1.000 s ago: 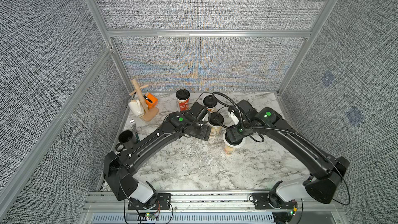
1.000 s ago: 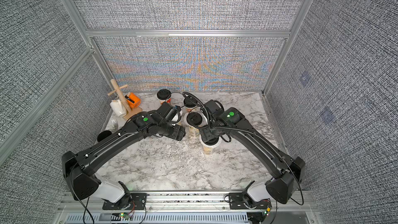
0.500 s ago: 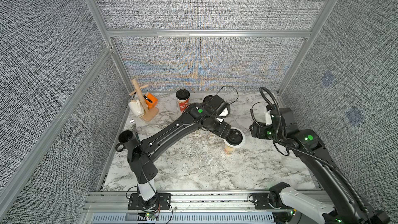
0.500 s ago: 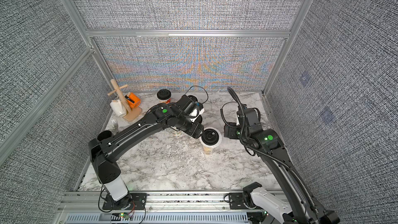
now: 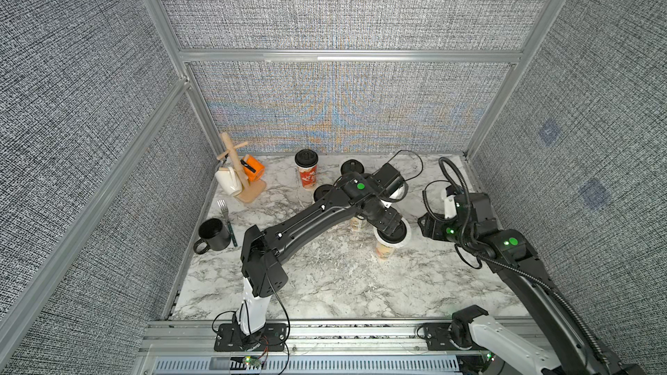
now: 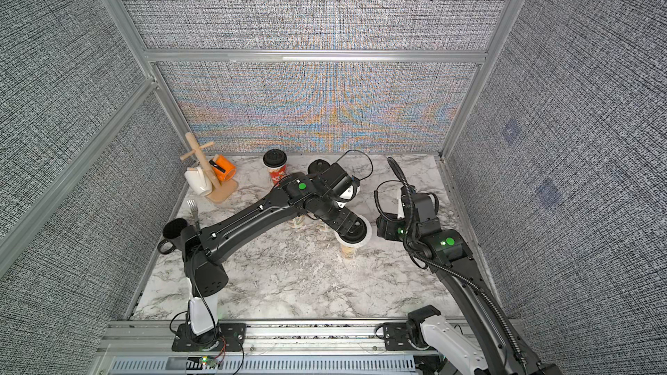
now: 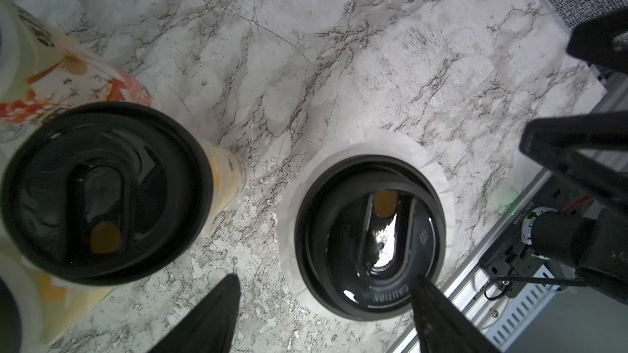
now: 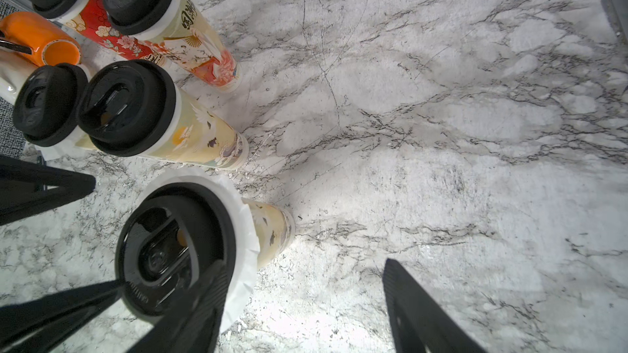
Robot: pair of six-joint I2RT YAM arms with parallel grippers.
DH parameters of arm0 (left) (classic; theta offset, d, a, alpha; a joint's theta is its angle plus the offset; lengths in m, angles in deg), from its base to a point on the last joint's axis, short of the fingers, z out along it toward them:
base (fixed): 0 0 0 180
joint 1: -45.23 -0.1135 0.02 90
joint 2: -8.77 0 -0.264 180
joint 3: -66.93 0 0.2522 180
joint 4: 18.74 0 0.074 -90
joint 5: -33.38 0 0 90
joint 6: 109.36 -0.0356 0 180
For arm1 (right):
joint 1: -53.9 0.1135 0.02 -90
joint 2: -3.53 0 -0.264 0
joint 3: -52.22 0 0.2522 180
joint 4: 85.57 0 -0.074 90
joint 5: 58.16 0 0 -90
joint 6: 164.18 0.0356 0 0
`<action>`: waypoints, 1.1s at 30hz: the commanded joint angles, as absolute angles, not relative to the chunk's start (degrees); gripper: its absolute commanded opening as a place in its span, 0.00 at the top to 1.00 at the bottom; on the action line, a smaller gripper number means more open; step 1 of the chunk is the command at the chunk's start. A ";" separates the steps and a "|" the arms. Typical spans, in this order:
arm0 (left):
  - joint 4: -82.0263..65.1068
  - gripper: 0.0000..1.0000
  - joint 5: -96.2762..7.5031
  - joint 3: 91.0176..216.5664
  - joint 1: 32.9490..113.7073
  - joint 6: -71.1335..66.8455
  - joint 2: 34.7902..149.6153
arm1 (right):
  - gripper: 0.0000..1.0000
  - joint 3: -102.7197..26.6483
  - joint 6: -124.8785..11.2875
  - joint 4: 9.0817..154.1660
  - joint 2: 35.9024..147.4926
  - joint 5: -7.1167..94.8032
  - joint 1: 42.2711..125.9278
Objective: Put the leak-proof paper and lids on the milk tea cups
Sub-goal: Secure the cup lid on the cup.
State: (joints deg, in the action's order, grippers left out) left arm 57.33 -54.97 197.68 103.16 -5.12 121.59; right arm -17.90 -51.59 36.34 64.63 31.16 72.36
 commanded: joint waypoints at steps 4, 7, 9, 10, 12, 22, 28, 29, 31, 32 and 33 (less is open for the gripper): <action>58.48 0.19 -57.75 198.38 103.48 -5.92 122.53 | 0.26 -17.45 -51.41 38.88 64.21 32.37 72.35; 58.64 0.19 -58.60 198.37 103.48 -5.93 122.53 | 0.27 -17.36 -51.59 38.66 63.92 32.37 72.29; 58.82 0.20 -58.77 198.29 103.59 -5.92 124.07 | 0.27 -17.36 -51.67 38.49 63.67 32.37 72.35; 58.83 0.20 -58.83 198.20 103.63 -5.98 124.23 | 0.27 -17.30 -51.68 38.42 63.56 32.33 72.35; 58.83 0.20 -58.86 197.94 103.75 -5.91 124.44 | 0.27 -17.27 -51.68 38.31 63.33 32.37 72.29; 59.89 0.20 -59.67 195.84 104.20 -5.46 124.89 | 0.30 -16.74 -51.90 38.30 63.43 34.32 72.29; 59.87 0.21 -61.36 193.34 104.20 -5.08 123.75 | 0.34 -16.49 -51.60 39.26 64.13 35.85 72.62; 59.89 0.21 -61.67 192.94 104.23 -5.02 123.54 | 0.34 -16.44 -51.46 39.57 64.30 36.26 72.75; 59.95 0.21 -61.98 192.24 104.16 -4.96 123.41 | 0.34 -16.19 -51.10 40.26 64.78 36.84 73.31; 60.04 0.21 -62.10 191.94 104.20 -4.92 123.44 | 0.34 -16.01 -50.78 40.77 65.15 36.93 73.75; 60.14 0.21 -62.07 191.60 104.20 -4.88 123.46 | 0.34 -15.72 -50.56 41.19 65.48 37.01 74.18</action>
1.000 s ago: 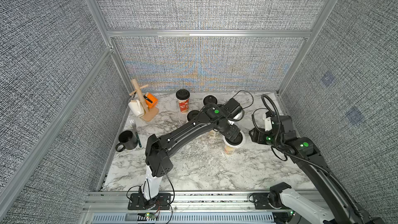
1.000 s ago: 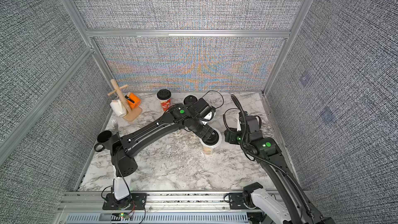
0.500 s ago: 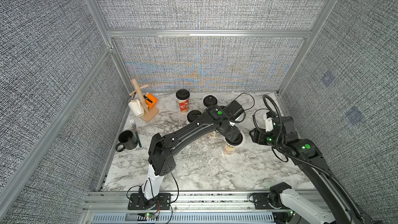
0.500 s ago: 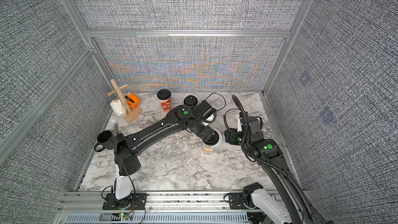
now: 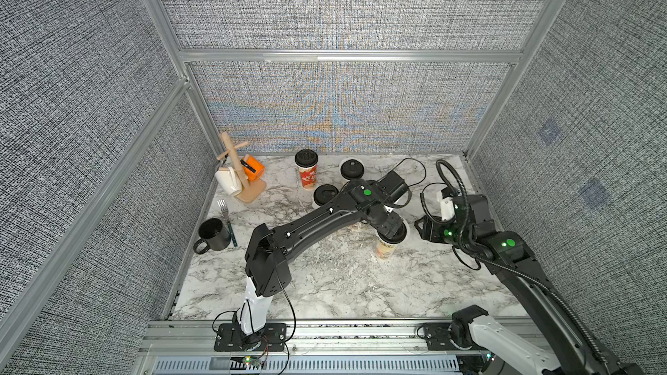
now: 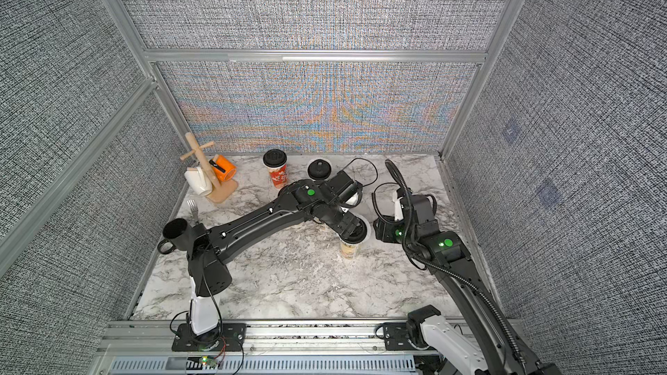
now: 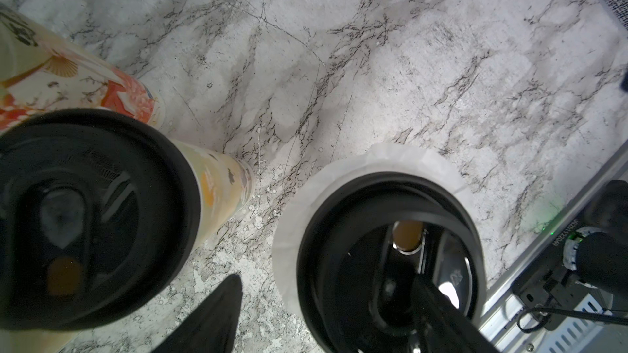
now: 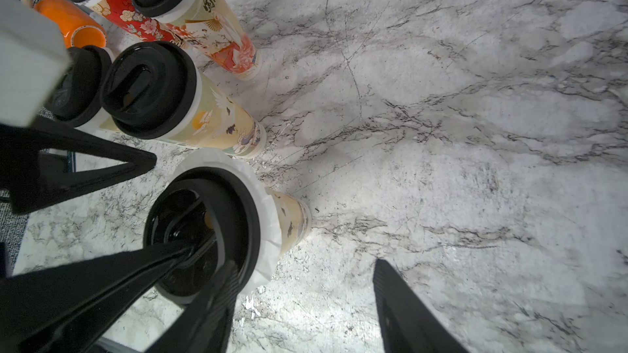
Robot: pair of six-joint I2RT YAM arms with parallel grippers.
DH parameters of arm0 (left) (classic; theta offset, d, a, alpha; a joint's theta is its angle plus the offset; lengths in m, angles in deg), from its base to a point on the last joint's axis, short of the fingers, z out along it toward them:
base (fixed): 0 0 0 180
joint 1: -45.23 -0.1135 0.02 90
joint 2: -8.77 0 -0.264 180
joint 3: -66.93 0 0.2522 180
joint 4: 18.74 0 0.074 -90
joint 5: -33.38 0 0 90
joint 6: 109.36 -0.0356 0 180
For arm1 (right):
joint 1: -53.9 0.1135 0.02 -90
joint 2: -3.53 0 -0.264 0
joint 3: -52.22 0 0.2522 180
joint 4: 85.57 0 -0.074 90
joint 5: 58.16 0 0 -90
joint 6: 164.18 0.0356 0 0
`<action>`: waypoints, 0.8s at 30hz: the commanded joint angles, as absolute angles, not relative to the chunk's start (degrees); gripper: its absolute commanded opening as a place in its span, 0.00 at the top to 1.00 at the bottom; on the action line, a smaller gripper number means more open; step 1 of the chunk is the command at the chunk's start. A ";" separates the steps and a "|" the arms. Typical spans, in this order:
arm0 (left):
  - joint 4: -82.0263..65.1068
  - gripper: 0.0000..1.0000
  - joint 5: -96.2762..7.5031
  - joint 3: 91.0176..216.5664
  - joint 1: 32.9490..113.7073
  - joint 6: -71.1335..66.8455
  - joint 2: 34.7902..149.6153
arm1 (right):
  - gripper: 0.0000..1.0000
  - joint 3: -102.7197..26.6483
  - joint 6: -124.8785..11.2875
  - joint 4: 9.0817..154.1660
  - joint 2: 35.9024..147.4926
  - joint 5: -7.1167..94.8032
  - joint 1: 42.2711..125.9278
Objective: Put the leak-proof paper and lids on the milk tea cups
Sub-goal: Secure the cup lid on the cup.
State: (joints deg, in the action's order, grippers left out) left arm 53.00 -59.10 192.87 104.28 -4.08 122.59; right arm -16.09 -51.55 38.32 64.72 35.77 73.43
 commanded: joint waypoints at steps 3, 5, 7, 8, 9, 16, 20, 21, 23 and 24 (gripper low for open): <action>60.06 0.22 -62.08 190.48 104.20 -4.66 123.23 | 0.35 -15.16 -49.86 42.58 67.02 37.29 75.65; 59.83 0.22 -62.14 189.74 104.20 -4.59 123.12 | 0.35 -14.94 -49.70 43.21 68.44 37.73 76.29; 59.59 0.22 -62.15 189.03 104.20 -4.45 123.07 | 0.36 -14.88 -49.62 43.79 69.72 37.76 76.75; 59.52 0.22 -62.16 188.82 104.20 -4.45 123.12 | 0.37 -14.81 -49.49 44.12 70.29 37.82 77.00; 59.53 0.22 -62.15 188.72 104.20 -4.34 123.09 | 0.37 -14.79 -49.53 44.32 70.57 37.84 77.10; 59.09 0.23 -62.03 187.84 104.20 -4.26 123.12 | 0.39 -13.52 -49.40 44.55 71.56 37.66 77.44; 59.01 0.23 -62.01 187.31 104.20 -4.24 123.10 | 0.40 -13.00 -48.92 44.21 69.54 36.61 77.40; 59.01 0.23 -62.05 187.07 104.20 -4.21 123.05 | 0.40 -13.37 -48.70 43.87 69.04 36.18 77.42; 58.92 0.24 -62.34 186.40 104.16 -3.81 121.43 | 0.40 -14.81 -48.61 43.12 68.05 35.64 77.36; 59.12 0.24 -62.72 186.25 104.19 -3.21 121.28 | 0.40 -15.57 -48.73 42.78 67.67 35.58 77.35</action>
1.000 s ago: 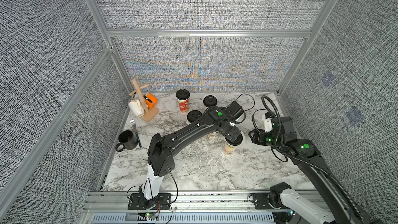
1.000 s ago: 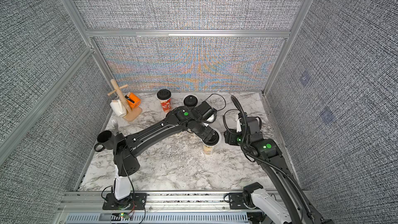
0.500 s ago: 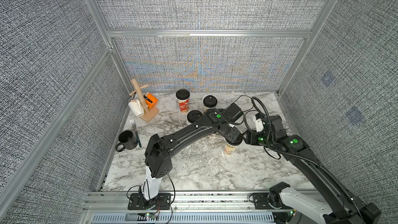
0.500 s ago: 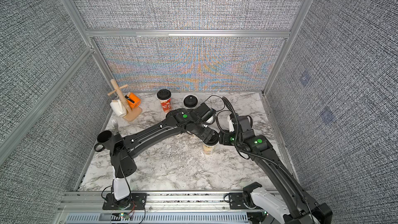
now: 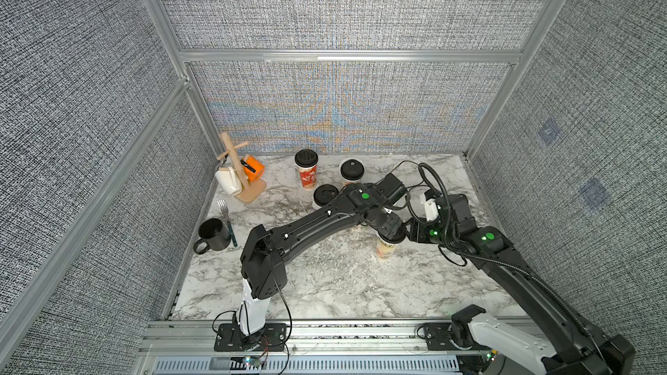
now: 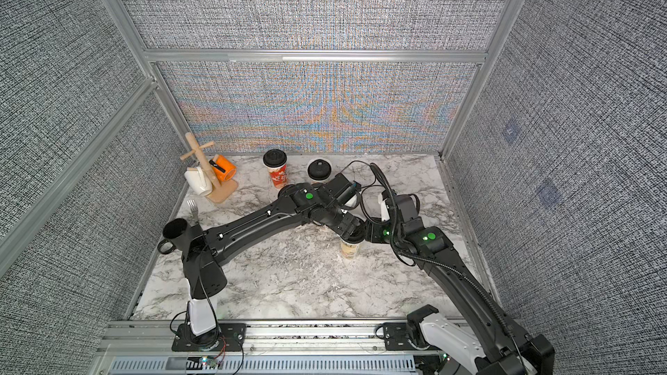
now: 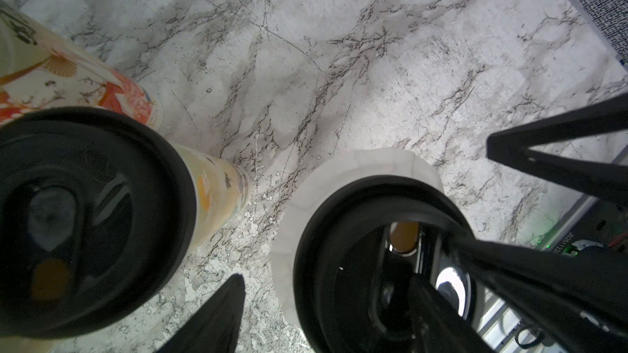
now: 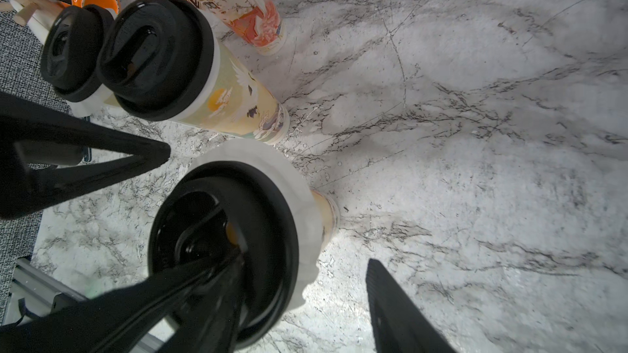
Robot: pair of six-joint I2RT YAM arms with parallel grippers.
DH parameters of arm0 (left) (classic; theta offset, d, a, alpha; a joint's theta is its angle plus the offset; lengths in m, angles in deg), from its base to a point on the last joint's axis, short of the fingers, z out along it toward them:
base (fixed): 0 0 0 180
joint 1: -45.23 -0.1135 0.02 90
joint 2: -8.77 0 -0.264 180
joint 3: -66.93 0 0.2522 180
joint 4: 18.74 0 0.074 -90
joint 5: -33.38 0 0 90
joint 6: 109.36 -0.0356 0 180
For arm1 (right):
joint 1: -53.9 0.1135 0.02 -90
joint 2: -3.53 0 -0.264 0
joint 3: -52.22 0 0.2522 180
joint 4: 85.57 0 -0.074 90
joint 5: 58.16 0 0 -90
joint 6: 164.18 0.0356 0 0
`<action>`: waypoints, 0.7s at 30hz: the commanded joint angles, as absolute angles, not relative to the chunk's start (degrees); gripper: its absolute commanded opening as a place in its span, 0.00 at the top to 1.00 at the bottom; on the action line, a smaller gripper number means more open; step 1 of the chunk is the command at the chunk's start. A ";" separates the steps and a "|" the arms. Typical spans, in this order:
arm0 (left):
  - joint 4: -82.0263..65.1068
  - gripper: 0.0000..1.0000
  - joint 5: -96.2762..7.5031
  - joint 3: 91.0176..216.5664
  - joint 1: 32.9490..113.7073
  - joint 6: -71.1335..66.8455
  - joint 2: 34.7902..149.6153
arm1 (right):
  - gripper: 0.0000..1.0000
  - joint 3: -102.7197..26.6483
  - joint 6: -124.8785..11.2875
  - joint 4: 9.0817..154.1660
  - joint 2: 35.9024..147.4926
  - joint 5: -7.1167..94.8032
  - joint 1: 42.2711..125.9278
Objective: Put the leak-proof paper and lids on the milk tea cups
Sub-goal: Secure the cup lid on the cup.
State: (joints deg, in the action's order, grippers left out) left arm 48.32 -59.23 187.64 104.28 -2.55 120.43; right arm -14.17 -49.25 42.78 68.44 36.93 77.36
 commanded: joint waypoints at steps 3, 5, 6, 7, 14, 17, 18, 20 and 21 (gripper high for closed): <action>60.77 0.23 -64.05 186.53 104.20 -2.22 121.66 | 0.40 -17.54 -48.93 41.67 66.44 34.73 77.34; 61.29 0.24 -64.60 186.43 104.20 -1.48 121.79 | 0.40 -17.64 -49.13 41.39 65.94 34.14 77.35; 61.38 0.24 -64.64 186.37 104.20 -1.33 121.81 | 0.40 -17.46 -49.25 41.26 65.94 34.04 77.36; 61.38 0.24 -64.64 186.20 104.20 -1.25 121.87 | 0.40 -17.07 -49.22 41.13 66.06 33.96 77.26; 61.03 0.24 -64.53 185.97 104.20 -1.00 121.79 | 0.43 -13.54 -49.05 41.68 68.45 34.79 77.17; 61.09 0.24 -64.66 185.81 104.21 -1.06 121.64 | 0.45 -12.38 -48.96 42.82 69.22 35.67 77.22; 61.12 0.24 -64.70 185.84 104.20 -1.06 121.68 | 0.45 -12.18 -48.96 43.26 69.40 36.00 77.22; 61.14 0.24 -64.80 185.66 104.21 -0.96 121.67 | 0.46 -12.08 -49.03 43.71 69.72 36.70 77.24; 61.12 0.24 -64.83 185.62 104.20 -0.88 121.63 | 0.46 -12.19 -49.07 43.84 69.88 37.01 77.25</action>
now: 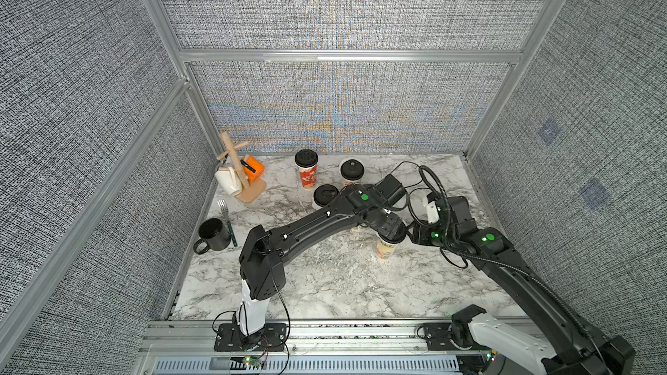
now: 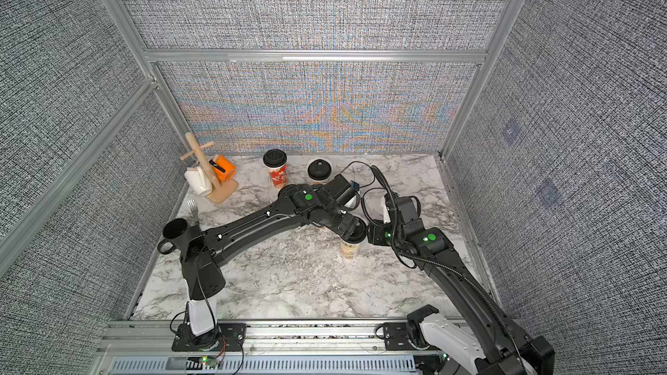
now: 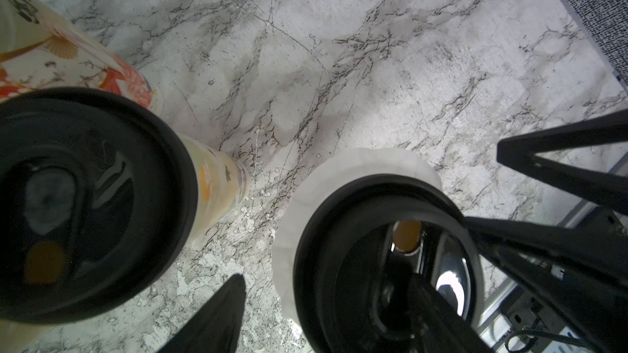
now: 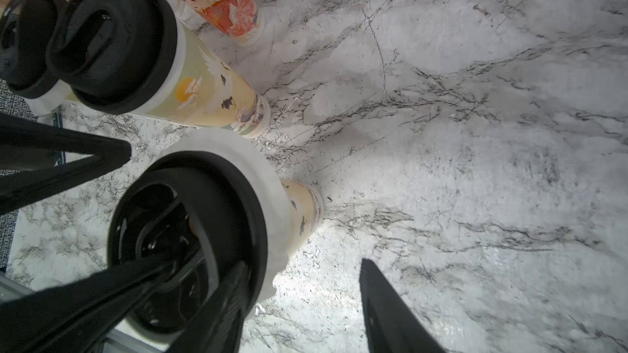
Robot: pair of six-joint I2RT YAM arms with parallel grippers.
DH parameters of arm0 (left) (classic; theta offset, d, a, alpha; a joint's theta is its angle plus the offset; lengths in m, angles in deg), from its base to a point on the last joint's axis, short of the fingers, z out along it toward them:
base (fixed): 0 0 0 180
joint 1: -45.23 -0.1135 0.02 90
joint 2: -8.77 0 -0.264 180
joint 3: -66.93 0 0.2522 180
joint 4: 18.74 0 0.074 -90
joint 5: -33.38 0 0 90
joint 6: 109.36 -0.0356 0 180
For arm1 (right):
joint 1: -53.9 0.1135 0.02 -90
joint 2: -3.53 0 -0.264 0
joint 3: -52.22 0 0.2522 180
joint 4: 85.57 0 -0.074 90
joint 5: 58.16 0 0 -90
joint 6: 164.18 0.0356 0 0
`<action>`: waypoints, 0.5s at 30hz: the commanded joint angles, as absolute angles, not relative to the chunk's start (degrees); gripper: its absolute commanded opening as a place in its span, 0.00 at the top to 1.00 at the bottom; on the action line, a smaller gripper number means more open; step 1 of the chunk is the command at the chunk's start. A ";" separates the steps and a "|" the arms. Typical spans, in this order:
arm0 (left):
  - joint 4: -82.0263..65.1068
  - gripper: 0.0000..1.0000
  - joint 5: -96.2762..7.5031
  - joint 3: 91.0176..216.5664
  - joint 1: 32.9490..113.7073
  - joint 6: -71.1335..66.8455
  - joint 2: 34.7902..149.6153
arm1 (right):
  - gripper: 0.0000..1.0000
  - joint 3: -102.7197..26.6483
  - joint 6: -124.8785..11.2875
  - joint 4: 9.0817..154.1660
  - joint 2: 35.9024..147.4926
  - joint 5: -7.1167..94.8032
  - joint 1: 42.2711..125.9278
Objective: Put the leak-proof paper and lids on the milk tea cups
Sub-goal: Secure the cup lid on the cup.
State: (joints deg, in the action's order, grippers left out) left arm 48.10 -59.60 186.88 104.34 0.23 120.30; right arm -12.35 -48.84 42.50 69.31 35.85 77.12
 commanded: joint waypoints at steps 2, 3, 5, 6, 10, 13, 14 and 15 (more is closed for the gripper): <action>61.12 0.24 -64.88 185.40 104.20 -0.82 121.58 | 0.46 -12.43 -49.13 43.89 70.08 37.29 77.27; 61.12 0.24 -64.88 185.37 104.20 -0.70 121.59 | 0.46 -12.51 -49.13 43.92 70.07 37.33 77.25; 61.12 0.24 -65.04 185.20 104.20 -0.64 121.47 | 0.47 -12.42 -49.24 43.98 70.15 37.29 77.28; 61.12 0.24 -65.10 185.10 104.20 -0.55 121.48 | 0.47 -12.13 -49.22 44.02 70.34 37.29 77.27; 61.55 0.24 -65.45 184.86 104.20 -0.15 121.69 | 0.49 -9.90 -49.18 44.64 71.25 37.97 77.26; 61.51 0.25 -65.65 184.25 104.20 0.01 121.40 | 0.50 -7.87 -48.87 45.16 71.56 38.36 77.28; 61.47 0.25 -65.67 184.02 104.20 0.06 121.29 | 0.50 -5.88 -48.83 45.16 71.58 38.35 77.28; 61.30 0.25 -65.71 183.61 104.20 0.10 121.13 | 0.50 -5.06 -48.78 45.01 71.56 38.26 77.28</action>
